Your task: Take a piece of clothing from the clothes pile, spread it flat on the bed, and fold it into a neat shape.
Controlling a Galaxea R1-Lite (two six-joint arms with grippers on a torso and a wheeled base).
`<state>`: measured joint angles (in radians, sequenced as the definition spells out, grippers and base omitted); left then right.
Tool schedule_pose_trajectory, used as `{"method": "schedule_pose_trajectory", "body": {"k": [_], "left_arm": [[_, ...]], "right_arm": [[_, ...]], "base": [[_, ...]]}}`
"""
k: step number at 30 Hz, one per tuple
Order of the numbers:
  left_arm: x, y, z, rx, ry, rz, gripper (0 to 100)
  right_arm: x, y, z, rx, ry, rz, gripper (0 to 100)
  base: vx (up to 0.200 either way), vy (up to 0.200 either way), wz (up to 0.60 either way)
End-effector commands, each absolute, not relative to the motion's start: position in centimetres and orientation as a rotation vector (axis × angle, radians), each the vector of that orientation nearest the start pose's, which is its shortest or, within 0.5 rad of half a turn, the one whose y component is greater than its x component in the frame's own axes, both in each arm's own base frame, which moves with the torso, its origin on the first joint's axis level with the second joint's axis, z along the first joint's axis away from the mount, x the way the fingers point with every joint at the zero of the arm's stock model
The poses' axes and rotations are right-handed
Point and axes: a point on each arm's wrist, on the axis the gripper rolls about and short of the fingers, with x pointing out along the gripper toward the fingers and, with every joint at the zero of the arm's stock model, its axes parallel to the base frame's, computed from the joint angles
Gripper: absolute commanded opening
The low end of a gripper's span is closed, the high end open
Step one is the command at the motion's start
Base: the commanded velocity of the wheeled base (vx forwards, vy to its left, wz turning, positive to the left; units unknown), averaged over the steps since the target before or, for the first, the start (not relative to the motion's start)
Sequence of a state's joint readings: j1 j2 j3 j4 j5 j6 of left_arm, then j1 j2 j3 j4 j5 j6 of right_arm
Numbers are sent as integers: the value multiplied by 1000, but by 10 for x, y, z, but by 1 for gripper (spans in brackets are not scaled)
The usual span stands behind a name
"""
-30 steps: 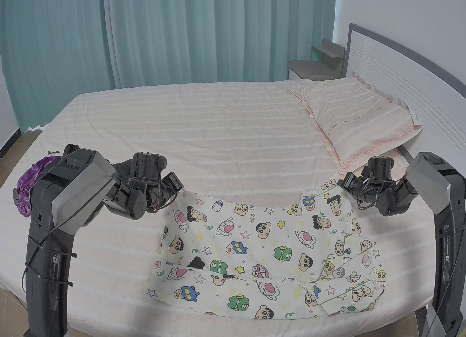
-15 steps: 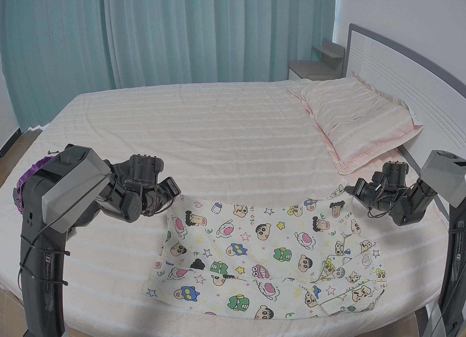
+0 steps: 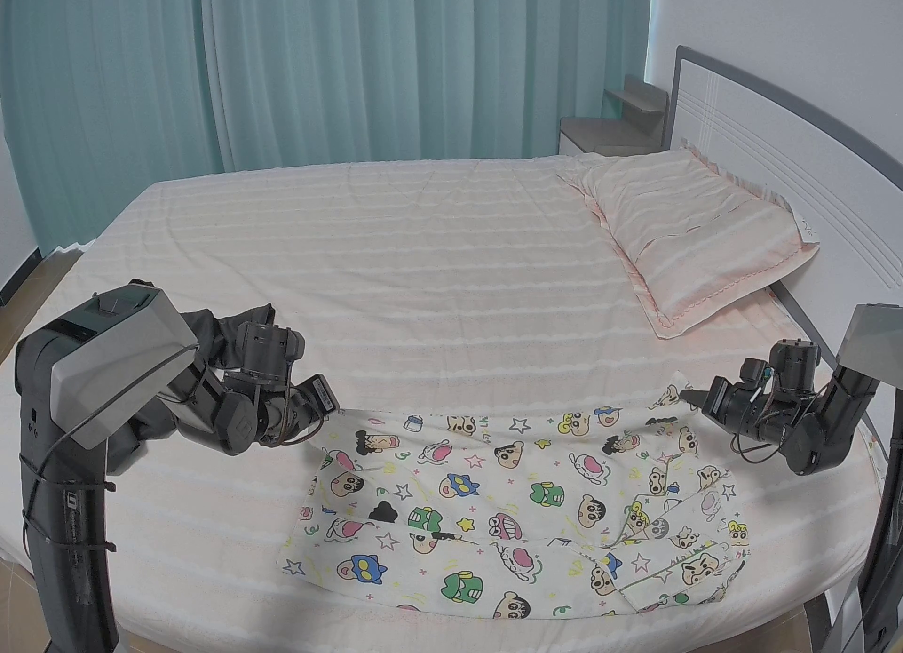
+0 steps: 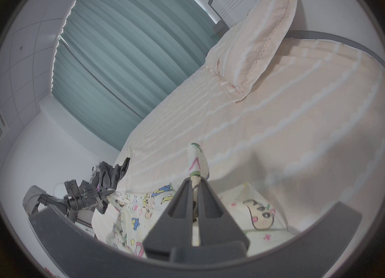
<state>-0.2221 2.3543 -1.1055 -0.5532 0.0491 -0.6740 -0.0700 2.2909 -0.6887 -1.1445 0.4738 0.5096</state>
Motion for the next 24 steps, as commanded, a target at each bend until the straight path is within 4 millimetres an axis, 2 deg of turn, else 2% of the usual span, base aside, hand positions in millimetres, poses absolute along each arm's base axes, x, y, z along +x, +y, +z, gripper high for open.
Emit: {"method": "schedule_pose_trajectory", "body": {"k": [1,9,14,18,24], "left_arm": [[388,-89,2,-527,741,64,0],[364,-88,-16,-452,774,39,0],[348,-88,-27,-401,788,15,0],[339,-90,-31,-389,800,6,0],[324,-93,-37,-373,830,-5,0]], "right_arm": [[333,-16,0,584,559,297,0],[307,-19,-11,527,607,297,0],[280,-17,-22,475,692,341,0],[274,-17,-25,448,714,346,0],[263,-28,-27,432,727,316,0]], "base": [[0,0,0],[0,0,0],[0,0,0],[0,0,0],[0,0,0]]}}
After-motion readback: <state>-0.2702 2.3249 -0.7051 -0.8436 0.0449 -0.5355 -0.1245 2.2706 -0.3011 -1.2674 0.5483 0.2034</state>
